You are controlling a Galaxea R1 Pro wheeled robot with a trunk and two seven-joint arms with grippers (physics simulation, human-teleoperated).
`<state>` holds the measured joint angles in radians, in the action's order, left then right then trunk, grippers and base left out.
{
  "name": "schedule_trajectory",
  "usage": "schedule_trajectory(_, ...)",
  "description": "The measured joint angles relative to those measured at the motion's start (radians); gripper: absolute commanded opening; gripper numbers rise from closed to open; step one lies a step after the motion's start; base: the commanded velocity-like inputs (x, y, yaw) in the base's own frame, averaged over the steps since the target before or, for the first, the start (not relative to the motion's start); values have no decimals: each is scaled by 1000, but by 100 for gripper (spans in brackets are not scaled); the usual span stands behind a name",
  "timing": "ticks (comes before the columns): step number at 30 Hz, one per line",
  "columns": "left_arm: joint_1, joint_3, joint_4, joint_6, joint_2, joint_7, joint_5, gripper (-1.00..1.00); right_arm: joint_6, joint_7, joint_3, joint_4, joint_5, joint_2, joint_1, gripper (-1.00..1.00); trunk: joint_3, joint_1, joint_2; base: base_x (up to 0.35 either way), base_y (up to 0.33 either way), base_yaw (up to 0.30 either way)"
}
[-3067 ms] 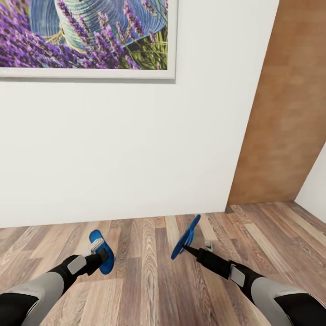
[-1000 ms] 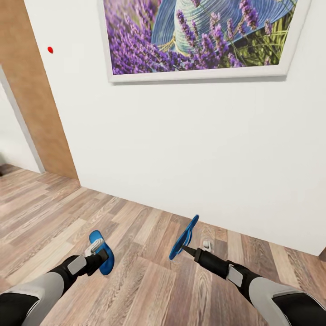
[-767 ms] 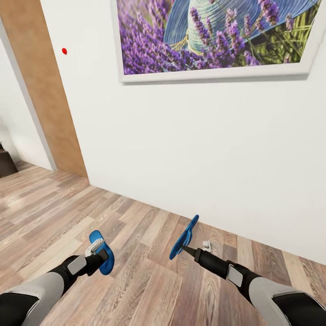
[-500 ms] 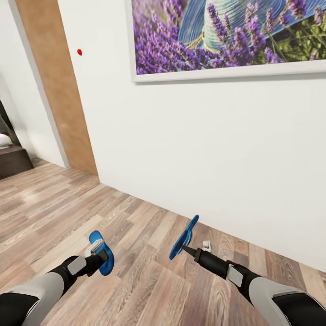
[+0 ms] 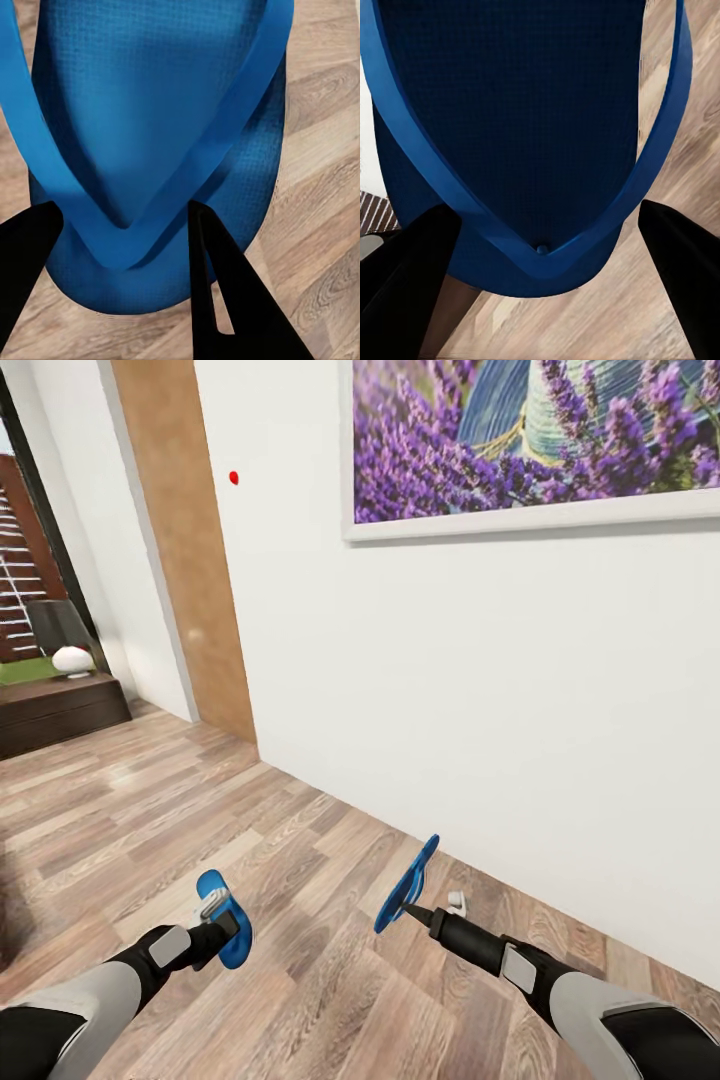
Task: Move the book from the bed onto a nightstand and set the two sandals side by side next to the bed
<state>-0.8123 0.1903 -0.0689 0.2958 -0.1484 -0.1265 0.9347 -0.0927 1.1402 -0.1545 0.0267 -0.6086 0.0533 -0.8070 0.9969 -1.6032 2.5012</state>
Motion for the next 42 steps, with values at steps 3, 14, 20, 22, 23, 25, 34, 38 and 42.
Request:
schedule_trajectory(3, 0, 0, 0, 0, 0, 0, 0, -100, 0, 0, 0, 0, 0, 0, 0, -100, 0, 0, 0, 142, 0, 265)
schedule_trajectory(14, 0, 0, 0, 0, 0, 0, 0, -100, 0, 0, 0, 0, 1, -1, 0, -100, 0, 0, 0, 175, -4, 265)
schedule_trajectory(20, 0, 0, 0, 0, 1, 0, 1, -100, 0, 0, 0, 0, 1, 0, 0, -100, 0, 0, 0, 202, -64, 265)
schedule_trajectory(22, 0, -1, 0, 0, 1, 0, 1, -100, 0, 0, 0, 0, 1, 0, 0, -100, 0, 0, 0, 209, -83, 265)
schedule_trajectory(23, 0, -1, 0, 0, 1, -1, 1, -100, 0, 0, 0, 0, 1, 0, 0, -100, 0, 0, 0, 210, -85, 265)
schedule_trajectory(25, 0, -1, 0, 0, 1, -1, 1, -100, 0, 0, 1, 0, 1, 0, 0, -100, 0, 0, 0, 211, -87, 265)
schedule_trajectory(34, 0, -1, 0, 0, 1, -1, 1, -100, 0, 0, 1, 0, 0, 0, 0, -100, 0, 0, 0, 213, -95, 265)
schedule_trajectory(38, 0, -1, 0, 0, 1, -1, 1, -100, 0, 0, 1, 0, 0, 0, 0, -100, 0, 0, 0, 216, -102, 265)
schedule_trajectory(42, 0, -1, 0, 0, 1, -1, 1, -100, 0, 0, 1, 0, 0, 0, 0, -100, 0, 0, 0, 217, -105, 265)
